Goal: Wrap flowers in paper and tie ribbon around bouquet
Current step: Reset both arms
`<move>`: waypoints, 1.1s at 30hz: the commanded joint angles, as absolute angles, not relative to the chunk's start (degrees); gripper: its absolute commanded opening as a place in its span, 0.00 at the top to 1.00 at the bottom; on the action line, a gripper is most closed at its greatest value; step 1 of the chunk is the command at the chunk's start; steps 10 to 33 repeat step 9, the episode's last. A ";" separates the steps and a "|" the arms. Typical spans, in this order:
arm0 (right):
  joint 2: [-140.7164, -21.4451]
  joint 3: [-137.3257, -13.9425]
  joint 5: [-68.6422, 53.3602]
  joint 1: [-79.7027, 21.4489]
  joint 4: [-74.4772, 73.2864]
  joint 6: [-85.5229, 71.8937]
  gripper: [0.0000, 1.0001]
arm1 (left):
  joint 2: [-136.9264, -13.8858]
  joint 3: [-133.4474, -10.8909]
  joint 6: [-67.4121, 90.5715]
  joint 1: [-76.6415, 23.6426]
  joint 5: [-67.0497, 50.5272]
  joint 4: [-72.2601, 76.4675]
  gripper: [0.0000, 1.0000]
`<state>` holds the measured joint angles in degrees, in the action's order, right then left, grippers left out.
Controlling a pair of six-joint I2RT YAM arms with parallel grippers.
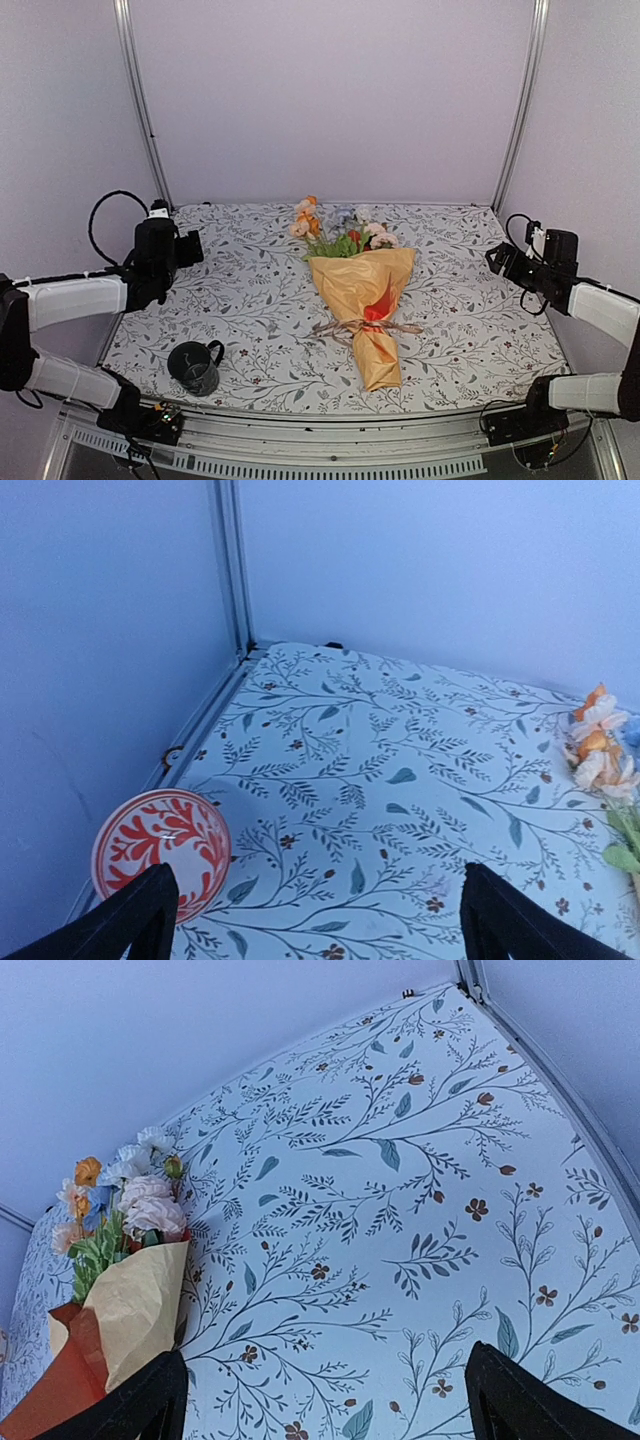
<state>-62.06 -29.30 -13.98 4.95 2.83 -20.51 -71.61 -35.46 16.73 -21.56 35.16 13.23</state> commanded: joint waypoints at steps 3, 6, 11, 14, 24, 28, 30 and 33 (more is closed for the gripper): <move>-62.81 -27.16 -10.76 5.22 7.84 -19.68 0.01 | -71.49 -24.60 8.25 -19.01 48.73 30.87 0.01; -61.79 -25.88 -9.83 5.20 8.99 -19.60 0.00 | -72.41 -22.34 8.15 -18.16 47.83 32.90 0.01; -60.30 -24.76 -8.55 5.20 9.91 -19.73 0.00 | -73.70 -20.23 7.81 -17.17 45.41 36.01 0.01; -60.30 -24.76 -8.55 5.20 9.91 -19.73 0.00 | -73.70 -20.23 7.81 -17.17 45.41 36.01 0.01; -60.30 -24.76 -8.55 5.20 9.91 -19.73 0.00 | -73.70 -20.23 7.81 -17.17 45.41 36.01 0.01; -60.30 -24.76 -8.55 5.20 9.91 -19.73 0.00 | -73.70 -20.23 7.81 -17.17 45.41 36.01 0.01; -60.30 -24.76 -8.55 5.20 9.91 -19.73 0.00 | -73.70 -20.23 7.81 -17.17 45.41 36.01 0.01; -60.30 -24.76 -8.55 5.20 9.91 -19.73 0.00 | -73.70 -20.23 7.81 -17.17 45.41 36.01 0.01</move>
